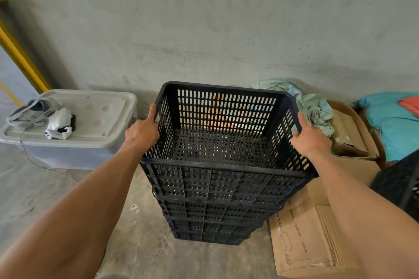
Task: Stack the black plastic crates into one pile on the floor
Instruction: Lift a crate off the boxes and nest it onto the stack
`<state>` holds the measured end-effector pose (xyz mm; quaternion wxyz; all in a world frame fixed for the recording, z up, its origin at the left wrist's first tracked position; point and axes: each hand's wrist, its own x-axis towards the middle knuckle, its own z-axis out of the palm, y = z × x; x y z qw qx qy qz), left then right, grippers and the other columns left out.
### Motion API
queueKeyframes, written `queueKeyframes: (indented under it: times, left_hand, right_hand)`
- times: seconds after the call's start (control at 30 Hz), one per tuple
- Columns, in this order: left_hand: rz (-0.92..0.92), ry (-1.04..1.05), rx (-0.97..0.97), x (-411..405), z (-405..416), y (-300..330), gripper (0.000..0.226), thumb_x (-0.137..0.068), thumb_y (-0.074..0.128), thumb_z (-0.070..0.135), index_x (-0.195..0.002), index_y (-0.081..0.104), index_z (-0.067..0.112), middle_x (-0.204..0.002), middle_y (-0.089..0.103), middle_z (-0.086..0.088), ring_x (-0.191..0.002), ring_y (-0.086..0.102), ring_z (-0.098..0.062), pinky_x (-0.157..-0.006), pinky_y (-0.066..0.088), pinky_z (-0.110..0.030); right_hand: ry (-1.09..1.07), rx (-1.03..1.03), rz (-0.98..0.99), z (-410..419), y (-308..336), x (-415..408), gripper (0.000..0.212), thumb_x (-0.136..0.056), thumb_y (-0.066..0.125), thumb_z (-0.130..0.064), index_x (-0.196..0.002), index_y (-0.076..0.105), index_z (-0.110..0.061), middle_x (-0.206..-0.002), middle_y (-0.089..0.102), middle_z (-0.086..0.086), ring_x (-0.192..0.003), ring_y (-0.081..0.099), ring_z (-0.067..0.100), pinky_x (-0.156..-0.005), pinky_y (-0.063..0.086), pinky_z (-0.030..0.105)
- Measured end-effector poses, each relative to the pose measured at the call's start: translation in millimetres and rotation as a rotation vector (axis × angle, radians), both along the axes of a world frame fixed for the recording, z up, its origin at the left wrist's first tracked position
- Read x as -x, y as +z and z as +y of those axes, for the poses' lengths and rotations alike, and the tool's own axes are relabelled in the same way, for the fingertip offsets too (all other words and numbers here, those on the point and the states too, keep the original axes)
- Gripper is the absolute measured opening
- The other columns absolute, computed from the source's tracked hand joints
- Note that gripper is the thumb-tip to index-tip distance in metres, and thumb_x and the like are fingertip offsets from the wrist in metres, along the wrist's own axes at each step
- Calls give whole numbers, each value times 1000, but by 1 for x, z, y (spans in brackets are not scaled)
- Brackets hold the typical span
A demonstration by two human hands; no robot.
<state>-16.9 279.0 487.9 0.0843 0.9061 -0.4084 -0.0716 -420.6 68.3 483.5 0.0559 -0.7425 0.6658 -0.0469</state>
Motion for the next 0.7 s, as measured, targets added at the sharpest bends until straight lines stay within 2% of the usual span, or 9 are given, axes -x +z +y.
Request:
queueKeyframes:
  times: [0.07, 0.1, 0.17, 0.27, 0.4, 0.5, 0.53, 0.6, 0.7]
  left_hand:
    - [-7, -13, -70, -1, -3, 2, 68, -104, 33, 35, -157, -10, 35, -82, 62, -11, -67, 59, -25, -64, 47, -39]
    - [-19, -30, -114, -4, -6, 5, 70, -104, 33, 39, -157, -12, 33, -99, 67, -15, -79, 63, -29, -71, 49, -41]
    - [-53, -55, -143, -8, -13, 17, 76, -101, 32, 52, -157, -13, 29, -131, 59, -23, -110, 61, -37, -91, 49, -46]
    - [-134, -58, -91, -13, -30, 48, 83, -96, 30, 65, -158, -12, 27, -146, 42, -28, -125, 51, -43, -100, 42, -50]
    - [-205, -83, 63, -26, -61, 96, 85, -95, 27, 68, -157, -14, 26, -150, 34, -27, -123, 49, -47, -95, 43, -56]
    - [-96, -86, 138, -22, -62, 74, 85, -95, 20, 69, -156, -16, 23, -154, 31, -25, -127, 47, -45, -100, 41, -58]
    - [-25, -85, 94, -15, -52, 50, 87, -94, 18, 70, -156, -19, 22, -155, 31, -24, -127, 48, -45, -101, 42, -59]
    - [34, -77, 15, -7, -33, 6, 87, -95, 23, 68, -156, -19, 22, -156, 28, -25, -123, 53, -46, -100, 45, -60]
    - [-3, -42, -46, -14, -38, 1, 83, -98, 30, 62, -158, -10, 20, -159, 20, -25, -129, 45, -48, -103, 42, -60]
  right_hand:
    - [16, -147, -73, 0, 4, 1, 72, -102, 38, -42, -156, -9, -47, -125, 64, 14, -103, 63, 35, -84, 50, 44]
    - [18, -258, -110, -2, 12, 2, 74, -102, 39, -45, -155, -13, -48, -148, 49, 15, -122, 55, 39, -95, 46, 44]
    - [34, -422, -98, -10, 36, 3, 74, -101, 35, -56, -156, -13, -45, -165, 16, 14, -144, 32, 39, -110, 34, 43]
    - [78, -356, -64, -23, 77, 1, 73, -99, 29, -65, -159, -3, -38, -167, -5, 14, -152, 3, 35, -120, 13, 50]
    - [143, 3, -267, -39, 142, -10, 71, -98, 25, -66, -159, 0, -38, -167, -5, 4, -153, 3, 32, -118, 10, 54]
    - [174, 126, -276, -32, 115, -13, 71, -97, 15, -66, -157, -6, -36, -167, -3, 0, -153, 2, 26, -118, 5, 52]
    - [169, 91, -212, -21, 83, -14, 70, -99, 15, -63, -158, -8, -32, -167, 1, 6, -152, 11, 29, -120, 12, 56]
    - [93, -44, 4, 4, 18, -10, 72, -102, 24, -56, -159, -13, -30, -164, 14, 18, -139, 39, 37, -109, 39, 55]
    - [20, -214, -2, 2, 8, -12, 71, -102, 28, -54, -158, -12, -34, -166, 6, 12, -141, 36, 40, -105, 40, 53]
